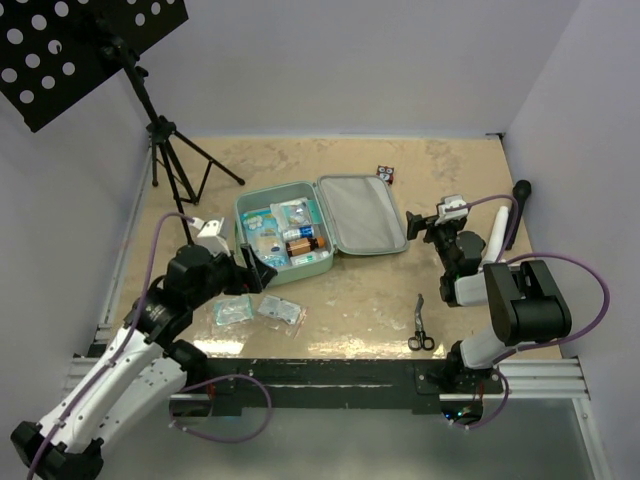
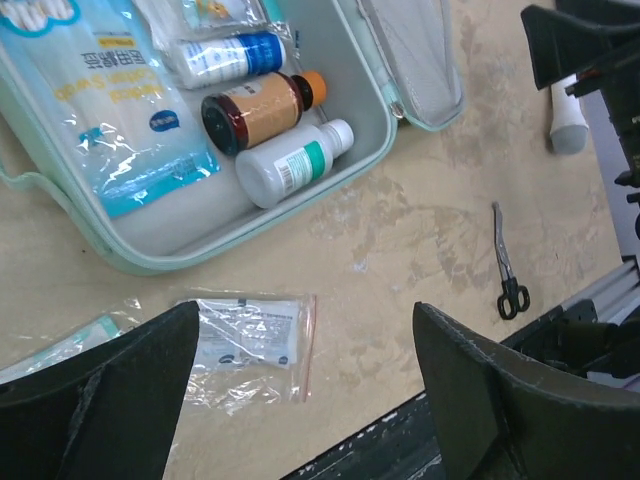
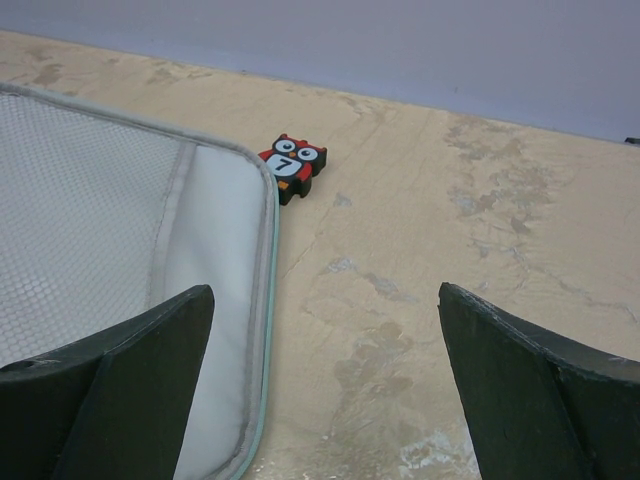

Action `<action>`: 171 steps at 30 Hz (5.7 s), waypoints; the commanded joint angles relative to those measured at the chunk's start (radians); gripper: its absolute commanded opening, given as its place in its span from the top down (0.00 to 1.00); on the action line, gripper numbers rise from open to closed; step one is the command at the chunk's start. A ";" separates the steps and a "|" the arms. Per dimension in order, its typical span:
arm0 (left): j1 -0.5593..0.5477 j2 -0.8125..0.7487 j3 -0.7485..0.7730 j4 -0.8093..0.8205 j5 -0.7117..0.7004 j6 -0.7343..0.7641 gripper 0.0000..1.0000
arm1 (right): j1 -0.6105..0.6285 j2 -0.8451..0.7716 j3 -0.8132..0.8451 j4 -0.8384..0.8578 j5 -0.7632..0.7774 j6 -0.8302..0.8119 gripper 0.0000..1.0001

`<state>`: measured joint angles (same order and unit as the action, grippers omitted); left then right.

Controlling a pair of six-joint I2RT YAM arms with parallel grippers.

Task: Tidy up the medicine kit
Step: Pick up the scissors from the center of the board.

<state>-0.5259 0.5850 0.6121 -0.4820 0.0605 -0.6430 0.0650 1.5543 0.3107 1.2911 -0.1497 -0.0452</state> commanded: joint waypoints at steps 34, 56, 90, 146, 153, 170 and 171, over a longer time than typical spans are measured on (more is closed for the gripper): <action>-0.766 1.087 0.567 0.301 -0.490 -0.254 0.08 | 0.190 -0.313 0.539 -0.981 0.746 0.439 0.02; -0.867 1.639 1.143 -0.141 -0.677 -0.477 0.06 | 0.190 -0.402 0.482 -1.072 0.872 0.588 0.02; -0.895 1.946 1.542 -0.461 -0.786 -0.466 0.09 | 0.190 -0.441 0.472 -1.076 0.889 0.602 0.02; -0.875 1.409 0.842 -0.283 -0.731 -0.420 0.20 | 0.188 -0.517 0.407 -1.221 0.455 0.581 0.02; -0.876 1.256 0.651 -0.078 -0.752 -0.230 0.17 | 0.188 -0.623 0.413 -1.280 0.398 0.527 0.02; -0.888 1.239 0.568 0.326 -0.404 0.333 0.15 | 0.188 -0.665 0.395 -1.311 0.334 0.524 0.02; -0.887 1.248 0.569 0.324 -0.400 0.342 0.16 | 0.188 -0.666 0.396 -1.310 0.331 0.525 0.02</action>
<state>-1.4097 1.8015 1.1519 -0.2024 -0.3973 -0.4030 0.2531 0.8921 0.6952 -0.0143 0.2062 0.4946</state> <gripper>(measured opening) 0.862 0.983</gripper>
